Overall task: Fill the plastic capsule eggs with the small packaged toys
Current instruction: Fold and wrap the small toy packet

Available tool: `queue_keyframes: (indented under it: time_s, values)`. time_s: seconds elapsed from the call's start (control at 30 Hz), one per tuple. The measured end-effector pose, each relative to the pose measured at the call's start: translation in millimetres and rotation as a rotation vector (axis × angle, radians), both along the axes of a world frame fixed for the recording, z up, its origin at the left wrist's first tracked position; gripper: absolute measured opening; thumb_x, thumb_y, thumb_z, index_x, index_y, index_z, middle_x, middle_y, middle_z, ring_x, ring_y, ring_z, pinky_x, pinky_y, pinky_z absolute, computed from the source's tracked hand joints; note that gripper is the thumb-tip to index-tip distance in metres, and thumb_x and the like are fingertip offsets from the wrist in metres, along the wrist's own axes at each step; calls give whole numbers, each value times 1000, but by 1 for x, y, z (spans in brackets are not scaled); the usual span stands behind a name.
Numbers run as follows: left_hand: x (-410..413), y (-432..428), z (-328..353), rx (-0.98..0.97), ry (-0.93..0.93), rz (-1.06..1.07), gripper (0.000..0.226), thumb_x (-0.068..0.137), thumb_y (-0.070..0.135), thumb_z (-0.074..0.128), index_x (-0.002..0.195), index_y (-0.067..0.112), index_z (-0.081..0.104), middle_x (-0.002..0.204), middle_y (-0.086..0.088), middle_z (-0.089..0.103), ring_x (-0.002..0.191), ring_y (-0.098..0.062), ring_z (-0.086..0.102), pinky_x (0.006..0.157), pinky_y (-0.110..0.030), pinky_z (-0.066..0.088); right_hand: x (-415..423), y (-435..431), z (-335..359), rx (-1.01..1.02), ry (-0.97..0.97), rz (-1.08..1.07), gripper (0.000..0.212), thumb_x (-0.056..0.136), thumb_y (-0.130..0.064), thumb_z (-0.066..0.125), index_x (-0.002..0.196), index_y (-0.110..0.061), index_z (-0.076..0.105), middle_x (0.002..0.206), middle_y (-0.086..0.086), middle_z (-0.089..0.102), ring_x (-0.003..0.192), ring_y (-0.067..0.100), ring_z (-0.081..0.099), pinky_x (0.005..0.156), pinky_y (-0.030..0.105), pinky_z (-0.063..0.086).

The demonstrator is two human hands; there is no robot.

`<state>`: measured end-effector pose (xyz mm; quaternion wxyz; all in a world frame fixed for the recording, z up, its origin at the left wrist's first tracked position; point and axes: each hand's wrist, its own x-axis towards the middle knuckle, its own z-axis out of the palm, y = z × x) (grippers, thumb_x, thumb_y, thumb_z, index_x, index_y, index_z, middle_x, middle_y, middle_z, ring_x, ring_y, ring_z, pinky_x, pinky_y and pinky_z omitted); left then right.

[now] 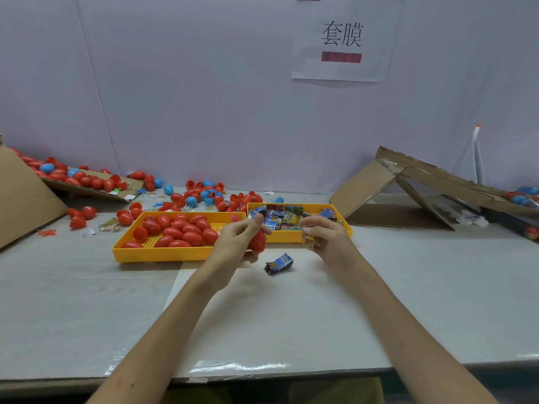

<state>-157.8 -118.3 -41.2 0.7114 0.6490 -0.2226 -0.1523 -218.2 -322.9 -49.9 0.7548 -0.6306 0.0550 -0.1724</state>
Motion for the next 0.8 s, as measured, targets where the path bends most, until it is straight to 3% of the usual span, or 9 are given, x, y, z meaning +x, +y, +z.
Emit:
queue_keyframes:
  time_s: [0.07,0.17,0.23,0.43,0.63,0.8]
  values:
    - [0,1,1,-42,59,-60,35,82,52,64,88,20,78,81,-3,69,65,-16,66,58,-22,53,1,0,-1,9,-2,0,36,85,7,60,70,-19,80,73,-6,68,73,11,63,64,24,50]
    - [3,2,0,-94,130,-144,25,94,27,67,115,16,73,107,-11,73,93,-24,75,73,-24,58,1,0,0,1,9,-12,35,85,7,62,67,-20,77,71,-3,65,75,15,58,66,26,45]
    - [5,2,-1,-133,165,-164,30,95,7,66,124,12,68,118,-15,71,103,-30,74,79,-27,60,-1,1,-1,-12,8,-2,31,85,5,65,70,-19,77,71,-3,66,72,13,62,62,22,48]
    - [6,4,-1,-95,71,-142,31,91,10,71,121,18,70,109,-3,76,100,-21,74,77,-25,57,-4,4,0,-51,-2,-34,15,85,-5,74,78,-18,77,73,-2,71,64,11,65,63,22,53]
    - [7,3,-2,-67,35,-101,30,87,1,73,110,21,73,106,-2,76,98,-20,74,77,-26,57,-6,2,3,17,-12,26,25,93,-5,62,84,-19,80,93,3,76,77,17,73,84,34,55]
    - [7,1,-5,-20,-30,-73,31,88,2,74,112,21,71,110,-3,75,96,-22,74,77,-26,58,-10,7,7,-3,0,86,29,95,-6,58,88,-23,81,102,1,77,83,17,75,67,22,55]
